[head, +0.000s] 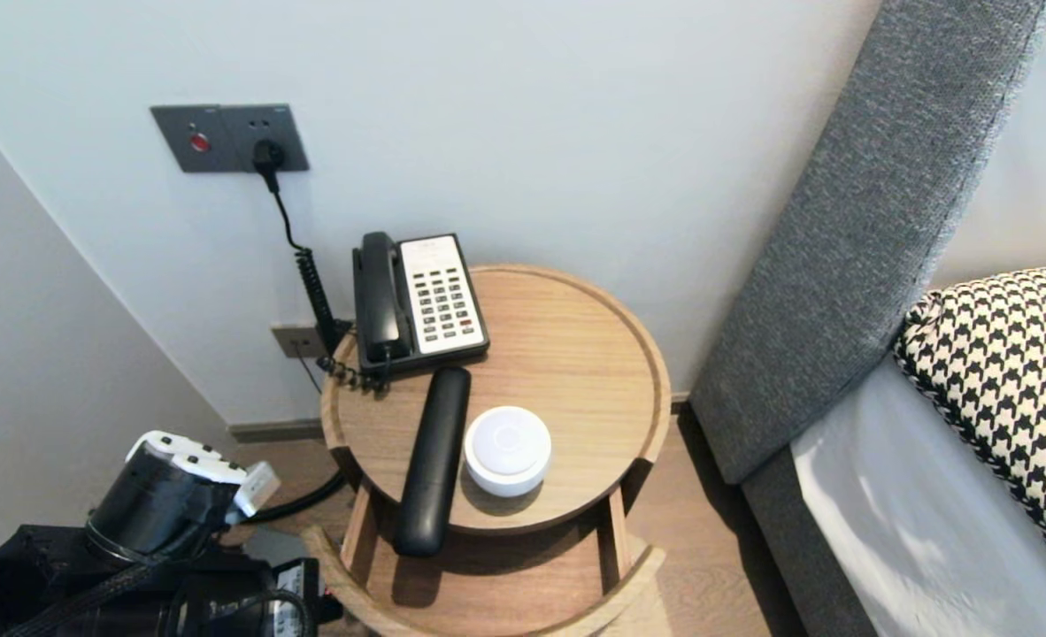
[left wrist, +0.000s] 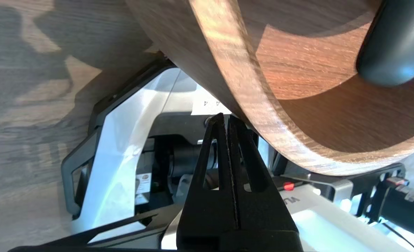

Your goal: Close the nightstand drawer

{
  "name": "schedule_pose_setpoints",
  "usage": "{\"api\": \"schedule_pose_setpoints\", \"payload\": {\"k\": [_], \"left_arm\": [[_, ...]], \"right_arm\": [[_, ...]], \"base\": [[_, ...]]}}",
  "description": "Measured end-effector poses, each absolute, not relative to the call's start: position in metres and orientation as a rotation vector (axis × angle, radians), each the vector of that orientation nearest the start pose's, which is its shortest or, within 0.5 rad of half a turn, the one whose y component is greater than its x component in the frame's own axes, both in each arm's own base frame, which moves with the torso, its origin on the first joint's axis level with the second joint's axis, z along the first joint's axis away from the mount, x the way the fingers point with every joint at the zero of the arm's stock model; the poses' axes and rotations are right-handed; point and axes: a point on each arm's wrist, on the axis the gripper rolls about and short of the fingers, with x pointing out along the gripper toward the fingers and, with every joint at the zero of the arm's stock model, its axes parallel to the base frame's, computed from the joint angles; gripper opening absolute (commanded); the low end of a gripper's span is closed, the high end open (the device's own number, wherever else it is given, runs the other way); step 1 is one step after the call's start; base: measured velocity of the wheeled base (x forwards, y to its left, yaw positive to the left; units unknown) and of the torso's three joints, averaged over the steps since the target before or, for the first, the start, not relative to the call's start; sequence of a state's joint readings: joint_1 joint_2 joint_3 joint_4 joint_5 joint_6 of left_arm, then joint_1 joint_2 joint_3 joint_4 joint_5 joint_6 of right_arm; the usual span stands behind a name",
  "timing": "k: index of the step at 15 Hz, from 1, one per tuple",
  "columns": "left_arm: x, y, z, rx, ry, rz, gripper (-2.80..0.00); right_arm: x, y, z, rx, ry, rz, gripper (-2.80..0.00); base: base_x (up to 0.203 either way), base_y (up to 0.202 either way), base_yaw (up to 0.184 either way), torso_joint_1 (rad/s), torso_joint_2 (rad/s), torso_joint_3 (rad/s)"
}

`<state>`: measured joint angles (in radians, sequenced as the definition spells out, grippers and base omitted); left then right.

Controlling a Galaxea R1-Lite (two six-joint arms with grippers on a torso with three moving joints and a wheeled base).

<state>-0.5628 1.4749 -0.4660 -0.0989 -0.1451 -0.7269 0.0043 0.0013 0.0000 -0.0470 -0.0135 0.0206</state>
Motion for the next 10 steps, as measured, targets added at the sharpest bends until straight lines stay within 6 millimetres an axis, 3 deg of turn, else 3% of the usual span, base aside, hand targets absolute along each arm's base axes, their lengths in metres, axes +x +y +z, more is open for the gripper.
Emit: {"api": "schedule_pose_setpoints", "payload": {"k": [10], "left_arm": [[0.186, -0.12, 0.114, -0.466, 1.058, -0.275, -2.8]], "right_arm": [[-0.023, 0.0, 0.08, 0.021, -0.046, -0.009, -2.8]], "base": [[0.0, 0.0, 0.0, 0.0, 0.0, 0.0]]}}
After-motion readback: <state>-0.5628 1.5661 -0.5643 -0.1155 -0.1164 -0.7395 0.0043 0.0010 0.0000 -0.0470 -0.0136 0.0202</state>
